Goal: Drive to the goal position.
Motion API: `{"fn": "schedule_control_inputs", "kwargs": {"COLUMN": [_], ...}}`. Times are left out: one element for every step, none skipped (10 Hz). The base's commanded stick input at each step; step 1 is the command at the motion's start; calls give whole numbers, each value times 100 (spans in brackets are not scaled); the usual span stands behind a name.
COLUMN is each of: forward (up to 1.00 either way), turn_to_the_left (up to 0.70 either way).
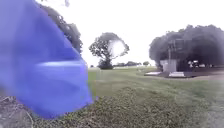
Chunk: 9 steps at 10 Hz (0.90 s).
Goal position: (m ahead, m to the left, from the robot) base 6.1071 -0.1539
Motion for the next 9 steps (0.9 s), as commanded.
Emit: {"fn": "schedule_control_inputs", "kwargs": {"forward": [70, 70, 70, 70, 70, 85, 85, 85, 93], "turn_to_the_left": [0, 0, 0, 0, 0, 0, 0, 0, 0]}}
